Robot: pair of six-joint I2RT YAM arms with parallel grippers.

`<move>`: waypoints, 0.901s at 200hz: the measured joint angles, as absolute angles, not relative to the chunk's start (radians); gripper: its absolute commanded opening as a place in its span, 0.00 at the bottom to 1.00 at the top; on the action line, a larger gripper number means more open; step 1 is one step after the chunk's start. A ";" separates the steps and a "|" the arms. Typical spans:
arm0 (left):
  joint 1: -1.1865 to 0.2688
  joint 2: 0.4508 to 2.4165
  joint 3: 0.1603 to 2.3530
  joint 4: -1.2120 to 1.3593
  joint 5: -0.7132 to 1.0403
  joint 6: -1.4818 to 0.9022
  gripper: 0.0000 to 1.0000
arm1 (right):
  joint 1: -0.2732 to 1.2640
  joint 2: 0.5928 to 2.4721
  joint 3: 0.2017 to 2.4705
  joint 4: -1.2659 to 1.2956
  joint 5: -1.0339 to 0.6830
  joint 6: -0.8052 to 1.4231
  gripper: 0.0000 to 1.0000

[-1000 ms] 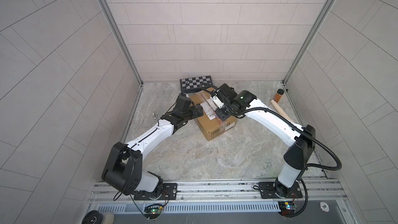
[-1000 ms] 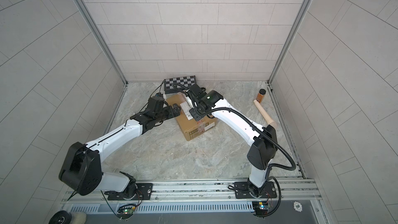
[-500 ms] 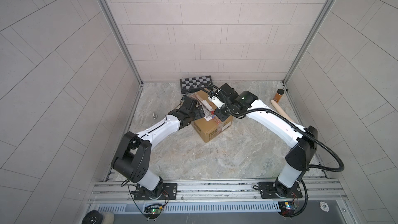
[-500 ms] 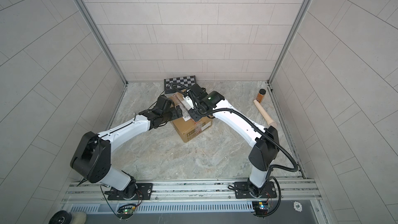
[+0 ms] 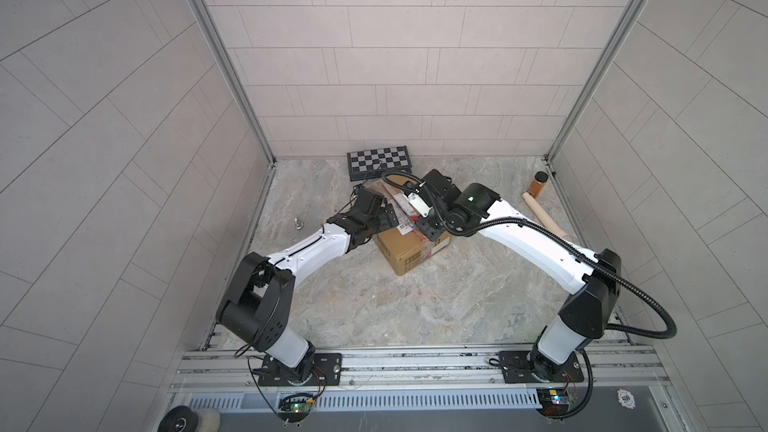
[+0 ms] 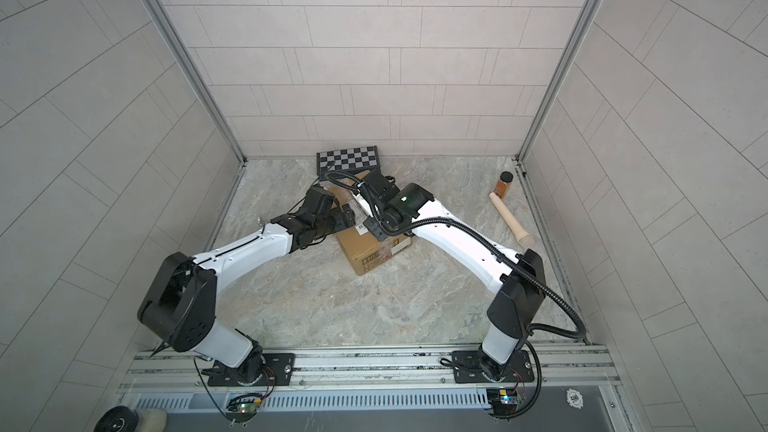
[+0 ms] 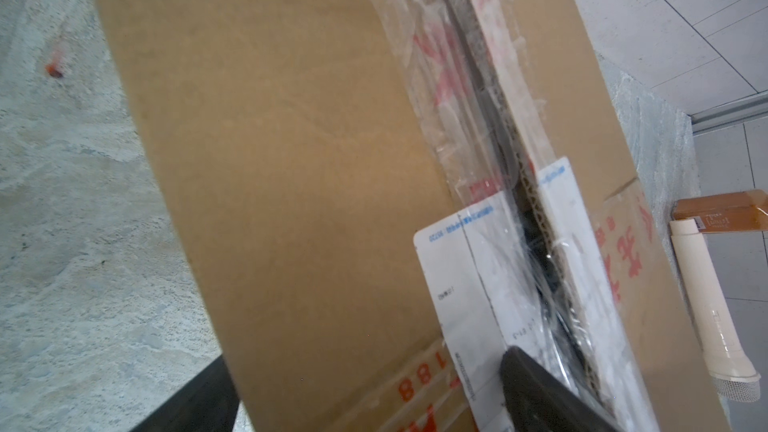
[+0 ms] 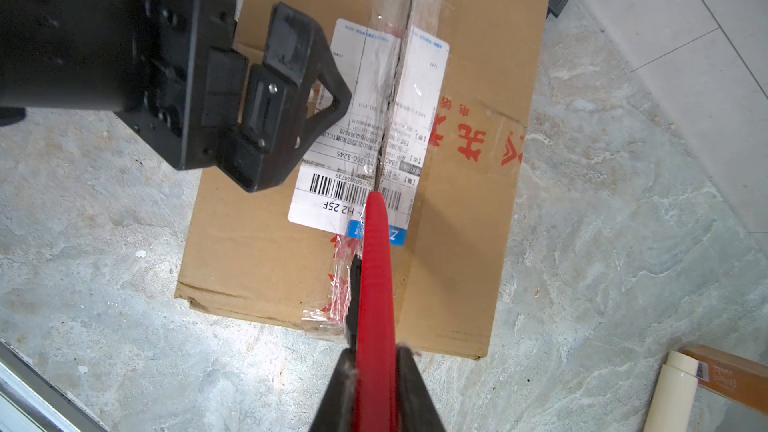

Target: Unpack the express box

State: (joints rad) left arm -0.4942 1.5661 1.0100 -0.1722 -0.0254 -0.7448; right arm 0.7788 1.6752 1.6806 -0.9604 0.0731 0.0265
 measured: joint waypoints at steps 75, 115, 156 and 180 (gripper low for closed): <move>-0.494 1.577 0.992 -0.134 -0.028 -0.763 0.98 | 0.785 1.729 1.759 -1.019 0.086 0.036 0.00; -0.496 1.597 0.991 -0.099 -0.027 -0.775 0.98 | 0.786 1.755 1.809 -1.077 0.107 0.048 0.00; -0.498 1.601 0.987 -0.084 -0.027 -0.782 0.97 | 0.790 1.729 1.793 -1.085 0.116 0.043 0.00; -0.498 1.601 0.986 -0.081 -0.027 -0.789 0.97 | 0.798 1.705 1.789 -1.099 0.123 0.041 0.00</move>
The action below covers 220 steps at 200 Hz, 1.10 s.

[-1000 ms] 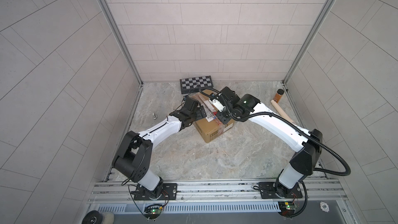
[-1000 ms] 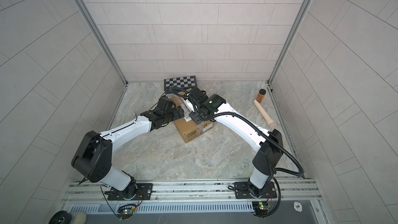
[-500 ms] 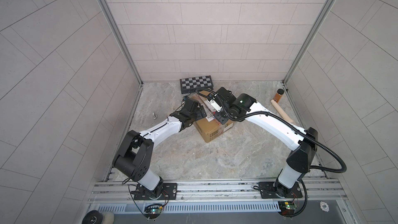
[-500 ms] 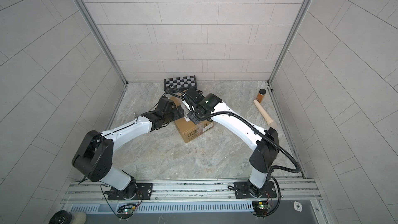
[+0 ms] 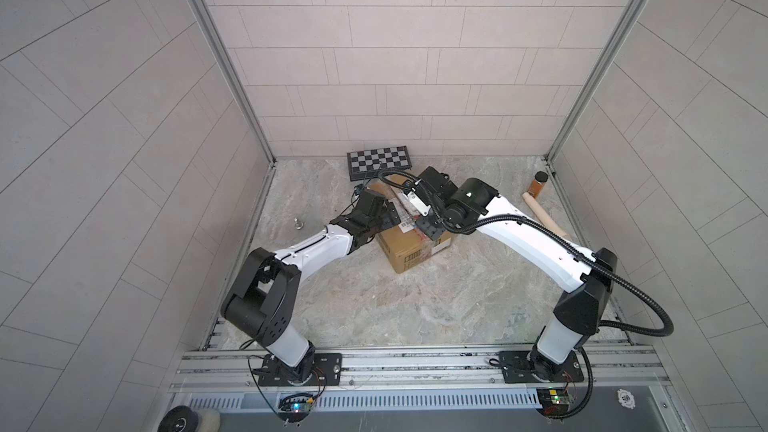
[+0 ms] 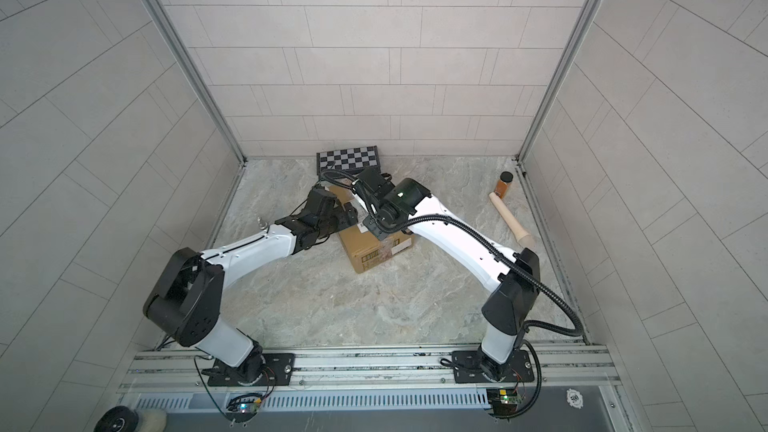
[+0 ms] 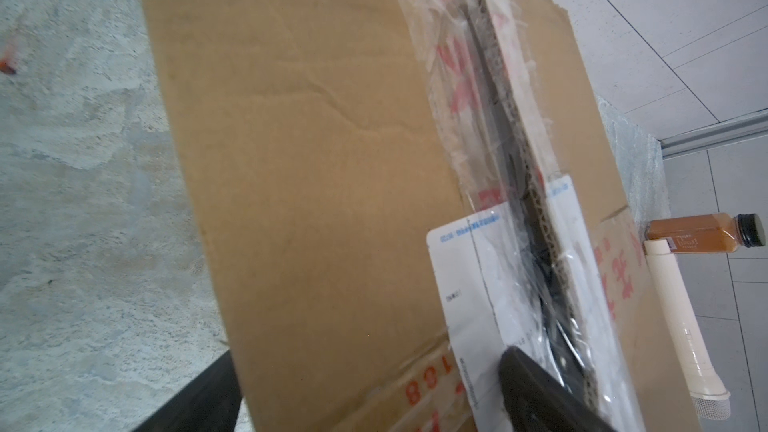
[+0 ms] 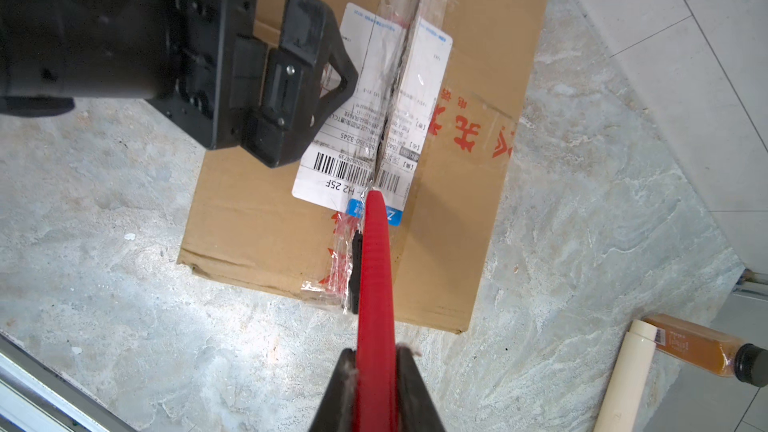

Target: Unpack the express box

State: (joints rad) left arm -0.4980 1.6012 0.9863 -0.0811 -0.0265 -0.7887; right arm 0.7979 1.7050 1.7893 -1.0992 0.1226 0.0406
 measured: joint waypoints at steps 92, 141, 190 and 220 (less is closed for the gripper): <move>-0.497 1.589 0.968 -0.068 -0.025 -0.795 0.98 | 0.805 1.765 1.841 -1.120 0.130 0.049 0.00; -0.493 1.578 0.961 -0.059 -0.014 -0.797 0.98 | 0.805 1.791 1.833 -1.092 0.128 0.065 0.00; -0.485 1.546 0.953 -0.094 -0.012 -0.794 0.99 | 0.802 1.813 1.834 -1.074 0.133 0.066 0.00; -0.486 1.559 0.957 -0.093 -0.015 -0.794 0.98 | 0.800 1.813 1.841 -1.082 0.134 0.064 0.00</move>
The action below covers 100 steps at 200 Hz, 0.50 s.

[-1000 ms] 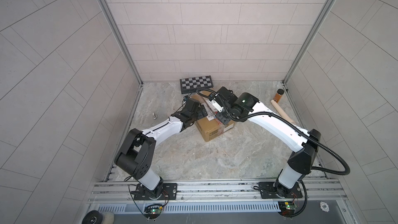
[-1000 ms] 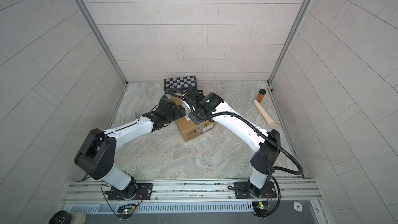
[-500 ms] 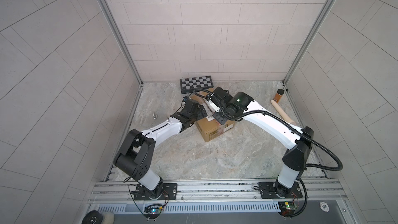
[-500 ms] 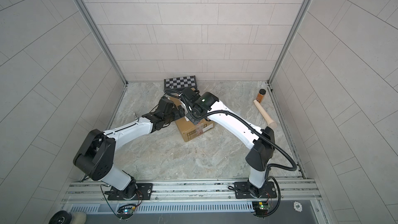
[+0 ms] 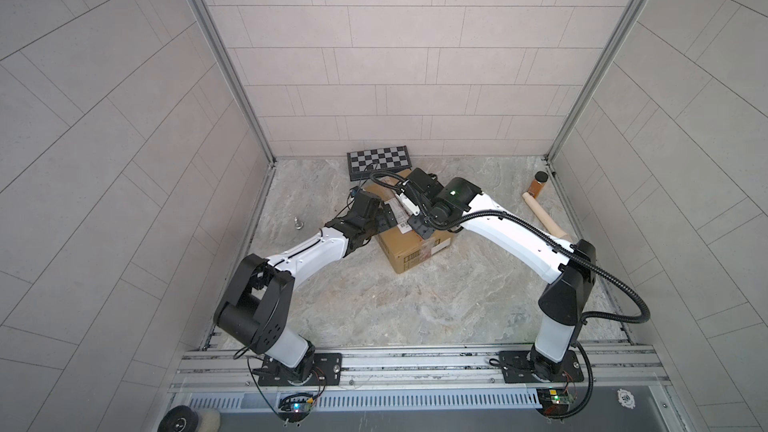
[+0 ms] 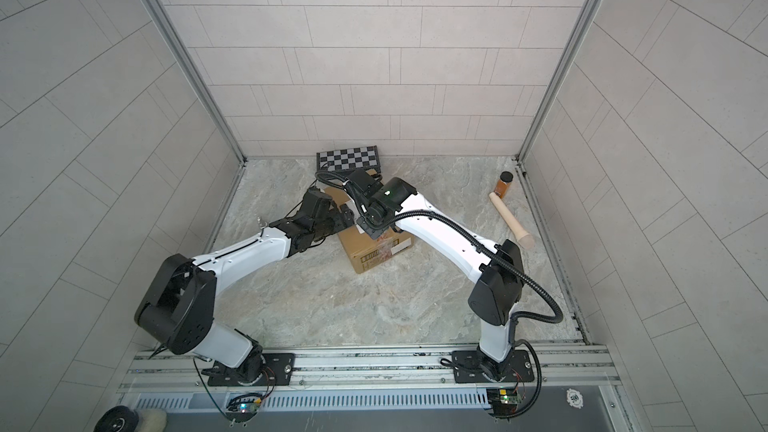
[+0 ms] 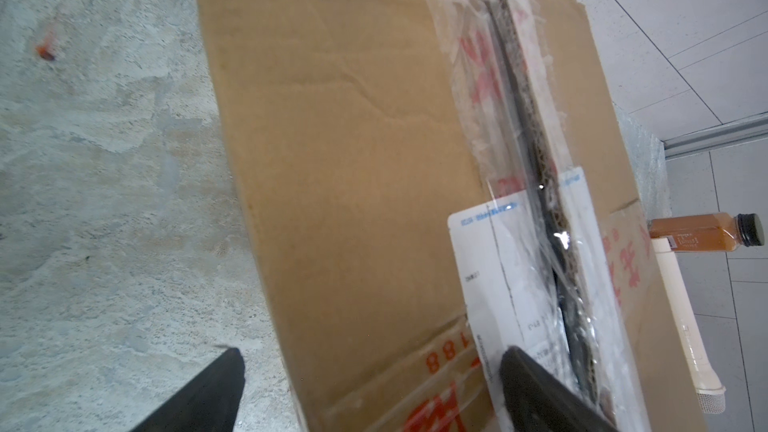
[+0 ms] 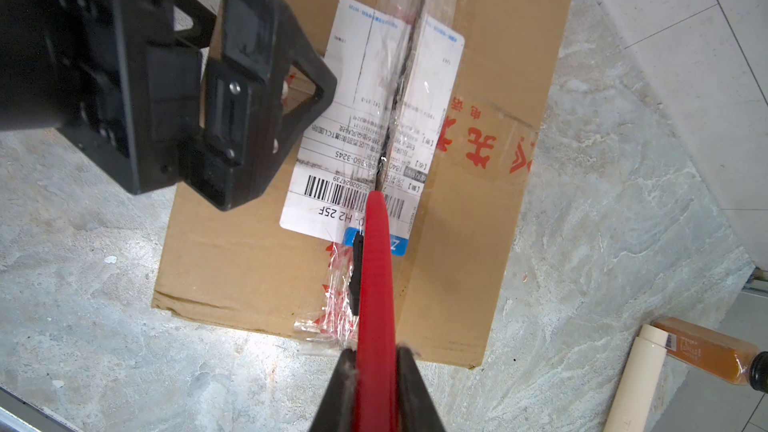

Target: Unpack the express box

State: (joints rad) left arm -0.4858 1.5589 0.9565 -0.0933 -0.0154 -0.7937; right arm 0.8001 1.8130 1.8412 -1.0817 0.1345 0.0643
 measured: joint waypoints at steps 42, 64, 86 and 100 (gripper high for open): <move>-0.487 1.589 0.968 -0.076 -0.028 -0.797 0.98 | 0.797 1.812 1.853 -1.101 0.138 0.060 0.00; -0.490 1.589 0.968 -0.076 -0.037 -0.797 0.98 | 0.797 1.808 1.853 -1.106 0.139 0.056 0.00; -0.492 1.589 0.968 -0.076 -0.042 -0.797 0.98 | 0.798 1.800 1.850 -1.108 0.138 0.054 0.00; -0.492 1.590 0.968 -0.075 -0.042 -0.798 0.98 | 0.798 1.794 1.844 -1.108 0.138 0.054 0.00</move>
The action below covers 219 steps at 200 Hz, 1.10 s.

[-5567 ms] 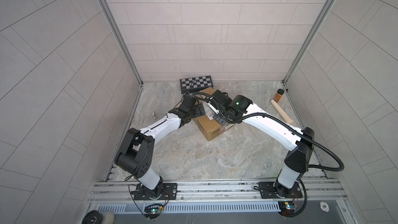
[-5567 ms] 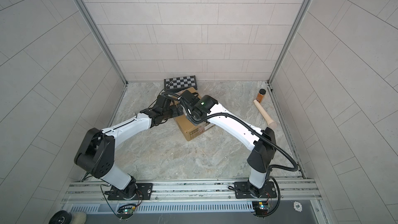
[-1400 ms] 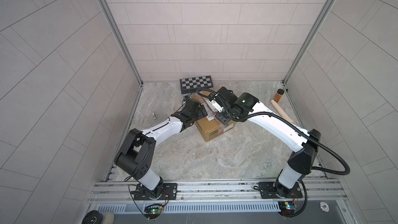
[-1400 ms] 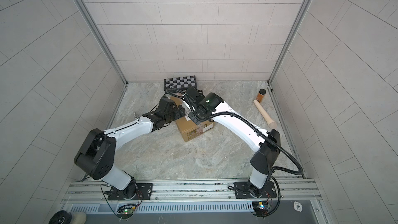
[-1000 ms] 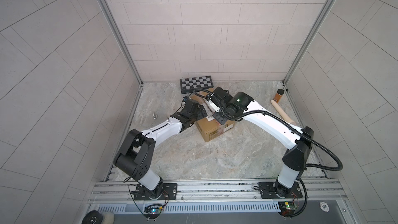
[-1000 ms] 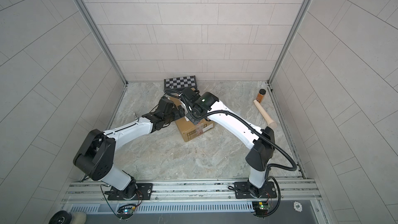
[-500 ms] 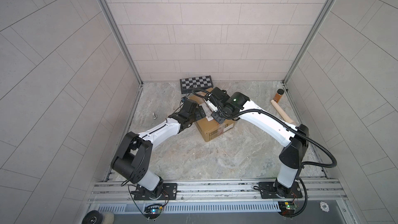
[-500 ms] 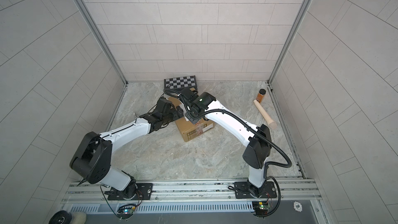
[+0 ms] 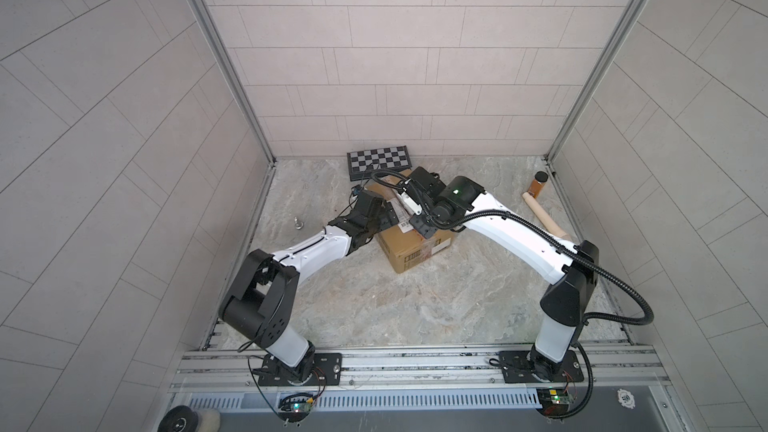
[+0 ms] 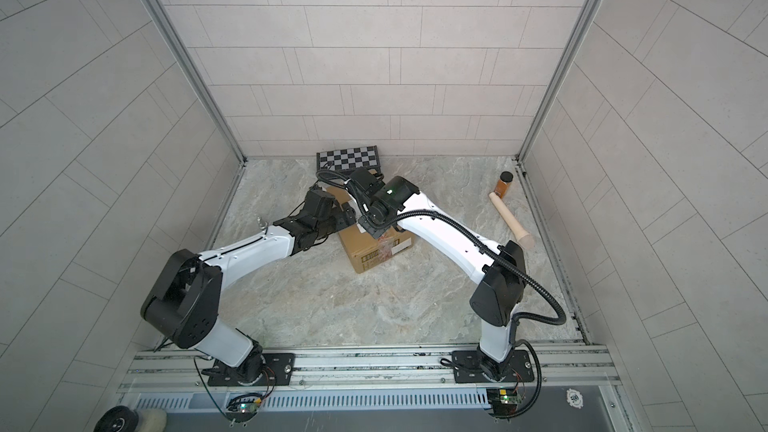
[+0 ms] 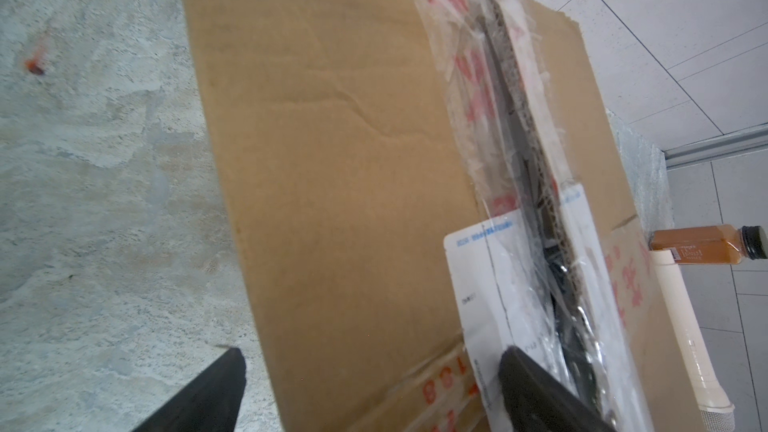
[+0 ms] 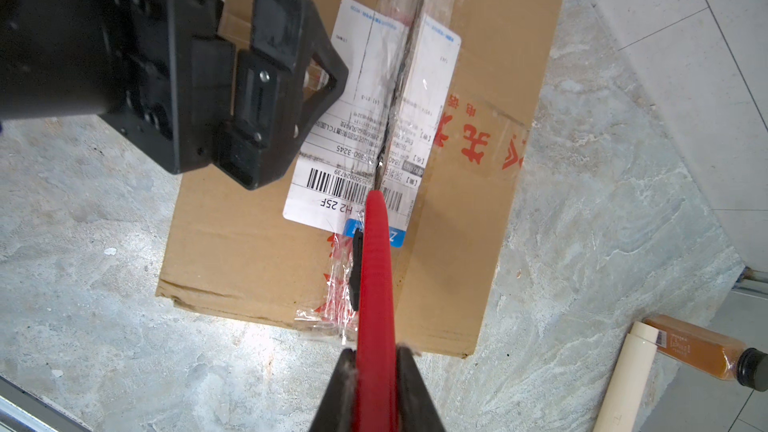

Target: Unpack the express box

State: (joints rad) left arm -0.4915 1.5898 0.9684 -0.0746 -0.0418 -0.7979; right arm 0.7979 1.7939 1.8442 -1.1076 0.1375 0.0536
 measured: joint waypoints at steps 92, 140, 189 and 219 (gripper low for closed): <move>-0.493 1.592 0.968 -0.069 -0.042 -0.805 0.98 | 0.798 1.788 1.836 -1.103 0.135 0.064 0.00; -0.489 1.558 0.929 -0.039 -0.035 -0.811 0.99 | 0.794 1.800 1.849 -1.100 0.101 0.036 0.00; -0.464 1.401 0.889 -0.181 -0.047 -0.745 1.00 | 0.781 1.802 1.860 -1.096 -0.004 -0.076 0.00; -0.448 1.326 0.905 -0.271 -0.062 -0.676 1.00 | 0.781 1.791 1.837 -1.075 -0.050 -0.141 0.00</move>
